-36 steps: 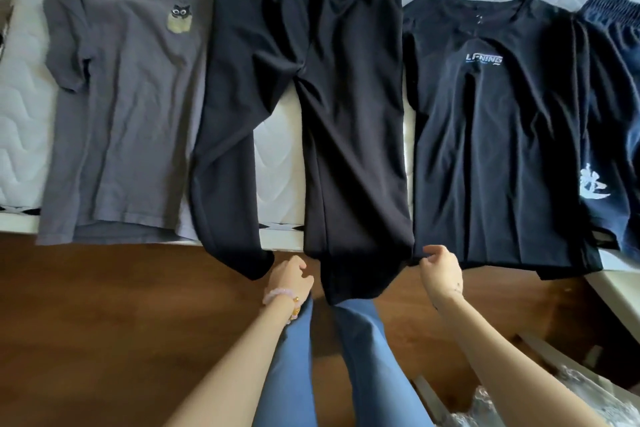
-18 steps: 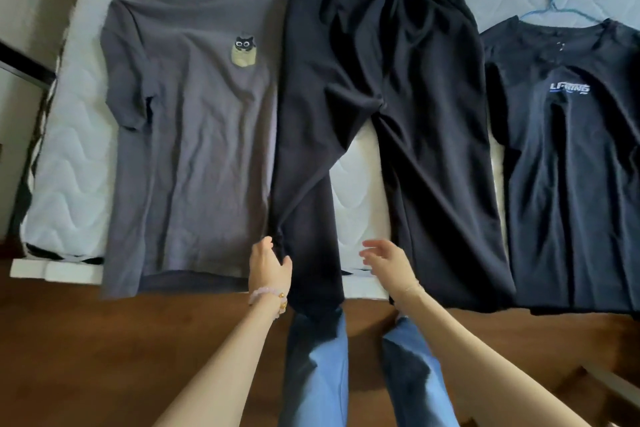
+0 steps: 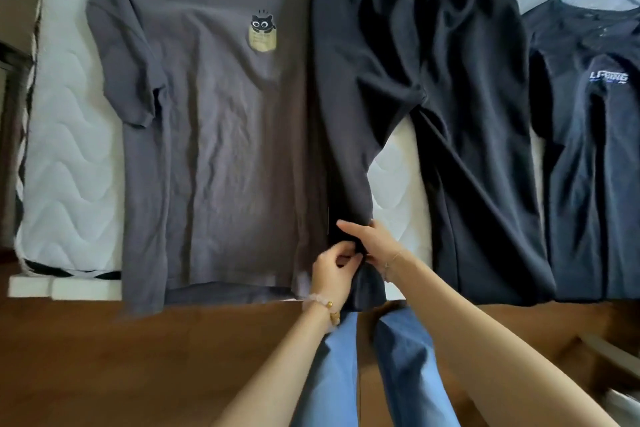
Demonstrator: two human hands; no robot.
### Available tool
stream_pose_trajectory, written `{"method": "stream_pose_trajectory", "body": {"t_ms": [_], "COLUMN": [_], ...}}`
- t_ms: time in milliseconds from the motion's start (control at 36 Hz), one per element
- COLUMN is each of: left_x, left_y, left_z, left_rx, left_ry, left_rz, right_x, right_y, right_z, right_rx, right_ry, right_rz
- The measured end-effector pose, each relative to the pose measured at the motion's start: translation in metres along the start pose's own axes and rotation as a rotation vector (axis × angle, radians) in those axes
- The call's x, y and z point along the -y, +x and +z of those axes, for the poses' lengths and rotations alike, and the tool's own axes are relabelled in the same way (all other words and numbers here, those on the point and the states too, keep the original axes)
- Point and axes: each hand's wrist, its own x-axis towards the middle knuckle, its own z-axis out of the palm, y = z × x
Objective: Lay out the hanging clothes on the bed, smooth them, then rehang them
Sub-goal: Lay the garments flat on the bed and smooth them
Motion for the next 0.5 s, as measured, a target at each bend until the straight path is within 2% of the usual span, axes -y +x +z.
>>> {"method": "stream_pose_trajectory", "body": {"t_ms": [83,167,250,306,389,444,500], "left_x": [0.001,0.005,0.004,-0.002,-0.020,-0.029,-0.036], "left_y": [0.002,0.010,0.024,0.034,0.043,0.049,0.056], "left_z": [0.006,0.001,-0.007,-0.008,0.000,0.011,0.022], "left_rx": [0.080,-0.041,-0.145,-0.099,0.053,0.081,0.033], "left_ry": [-0.042,-0.033,-0.090,-0.188,-0.308,-0.251,-0.125], "left_rz": [0.014,0.017,-0.053,-0.122,-0.204,-0.205,-0.168], "right_x": [0.004,0.011,0.016,0.018,0.021,0.023,0.024], "right_y": [-0.002,-0.007,-0.014,-0.020,-0.027,-0.031,-0.032], "right_z": [-0.017,-0.041,-0.066,-0.081,-0.096,-0.100,-0.101], "right_rx": [-0.097,-0.087,-0.031,0.012,0.051,0.069,0.089], "right_ry": [0.104,0.207,0.273,0.334,0.384,0.375,0.351], "right_rz": [0.010,0.043,0.045,0.045,0.069,0.100,0.116]}}
